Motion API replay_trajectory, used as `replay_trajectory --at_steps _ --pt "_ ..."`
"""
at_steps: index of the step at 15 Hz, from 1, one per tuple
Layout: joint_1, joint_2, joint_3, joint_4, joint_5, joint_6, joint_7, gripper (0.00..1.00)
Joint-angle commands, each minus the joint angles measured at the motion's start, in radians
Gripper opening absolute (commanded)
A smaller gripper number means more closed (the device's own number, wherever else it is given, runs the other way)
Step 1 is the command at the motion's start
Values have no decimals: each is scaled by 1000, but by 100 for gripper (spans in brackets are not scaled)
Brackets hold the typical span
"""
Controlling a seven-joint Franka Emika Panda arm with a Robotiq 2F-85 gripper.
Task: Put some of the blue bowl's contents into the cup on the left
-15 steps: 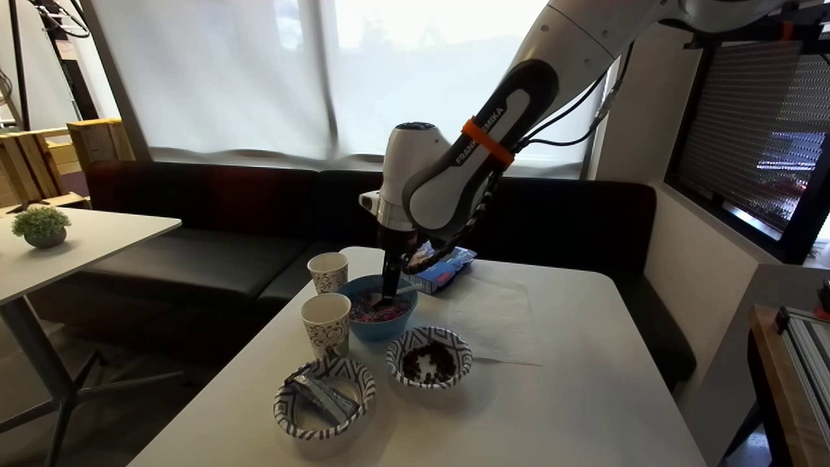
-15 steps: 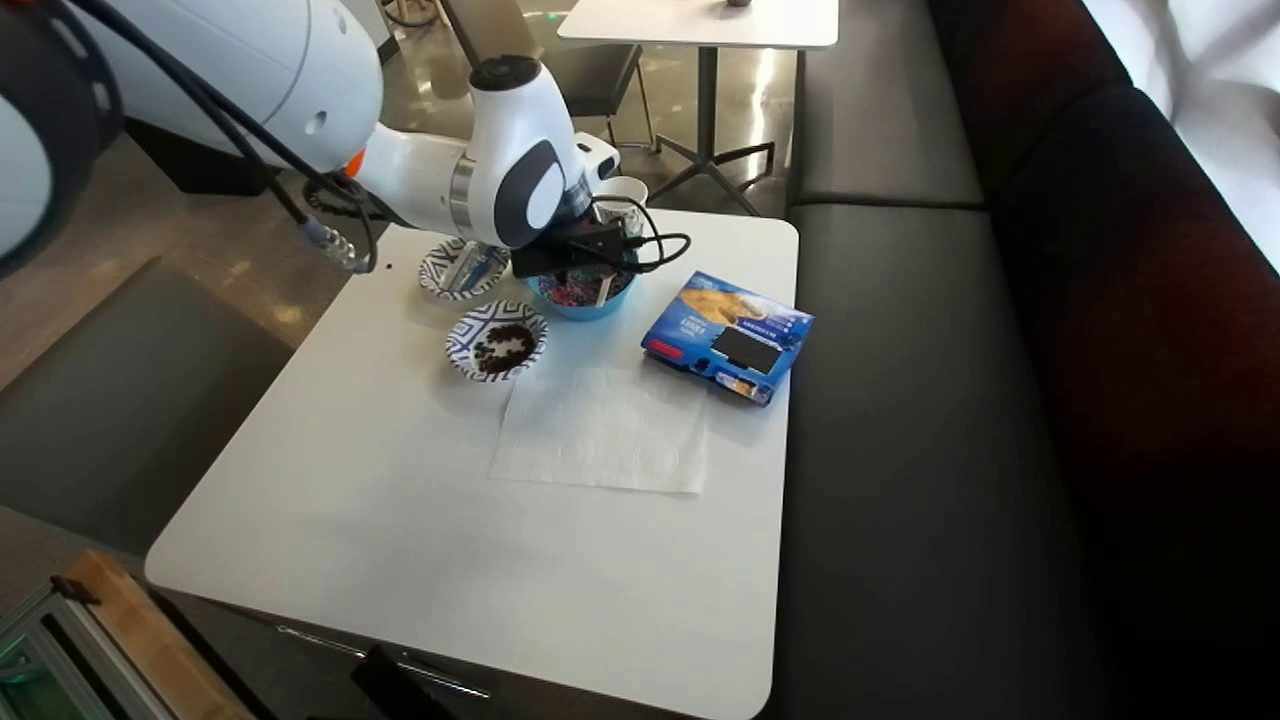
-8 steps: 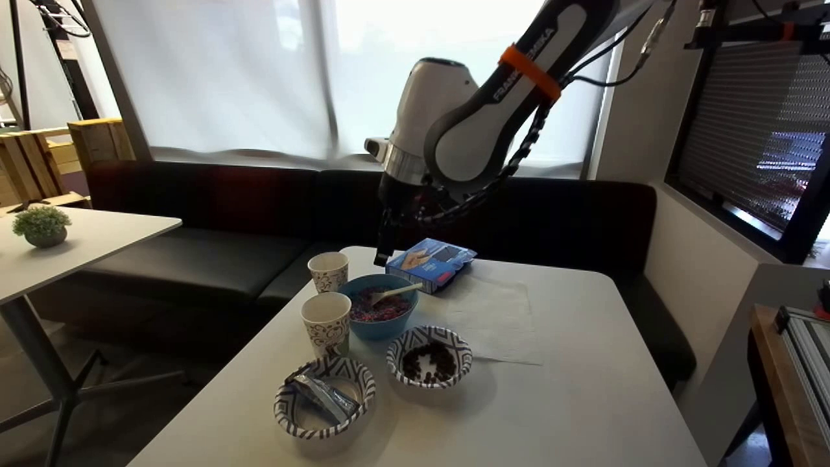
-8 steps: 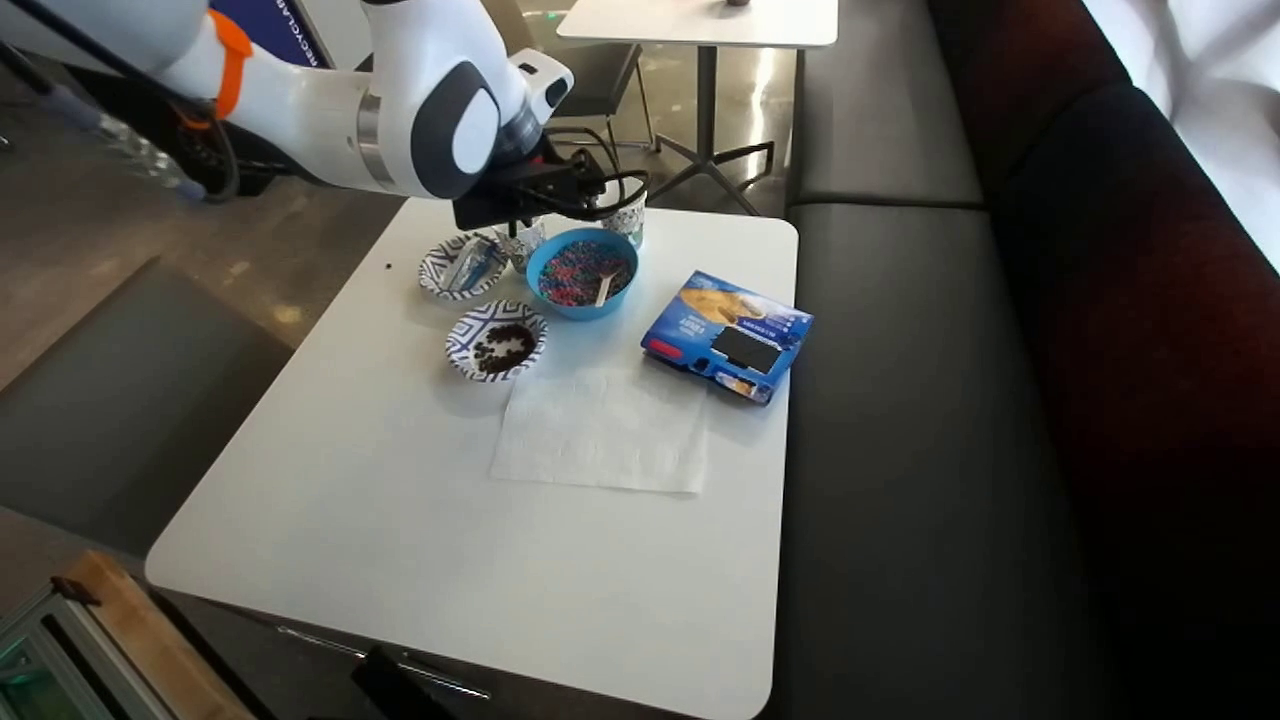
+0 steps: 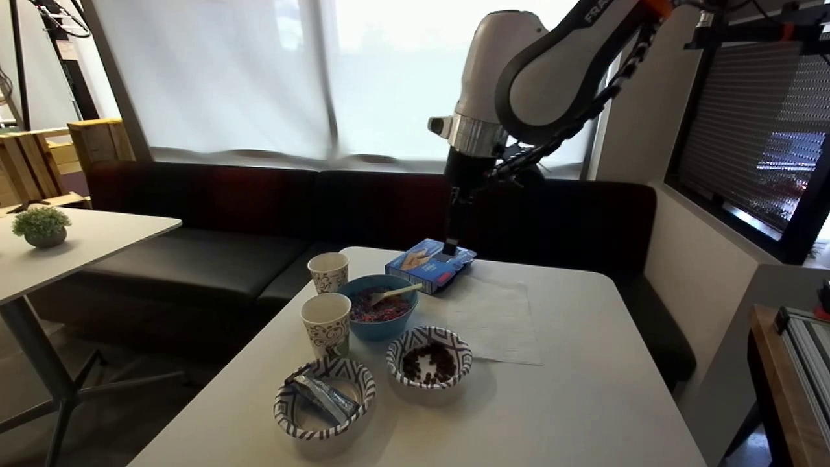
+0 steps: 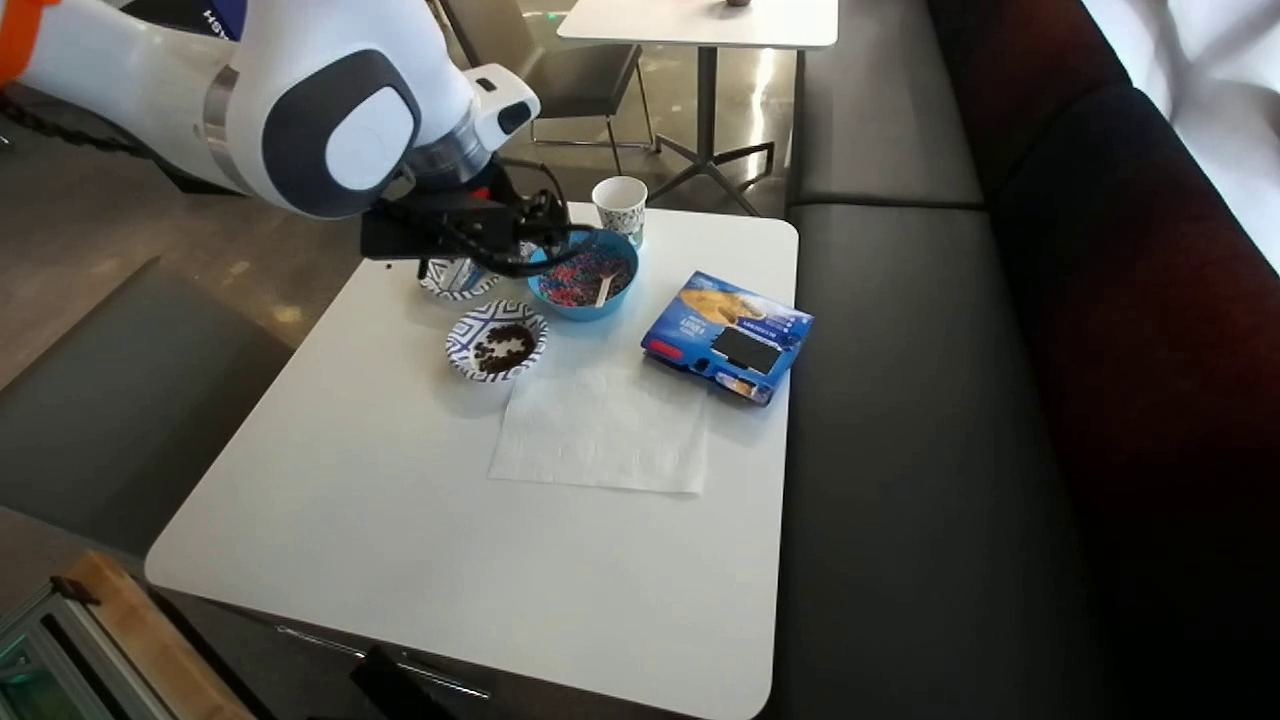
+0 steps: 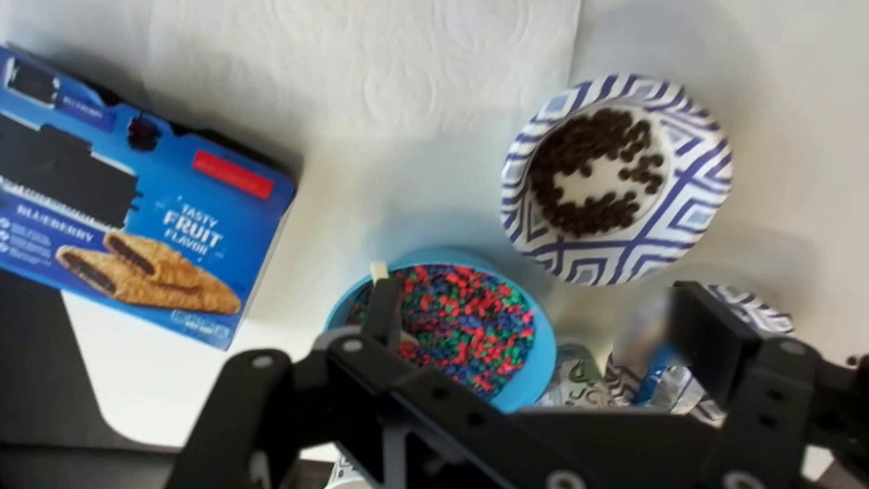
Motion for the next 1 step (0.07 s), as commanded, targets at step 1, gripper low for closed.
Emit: replay_trajectory --at_steps 1 --pt "27 -25 -30 -26 46 -7 -45 100"
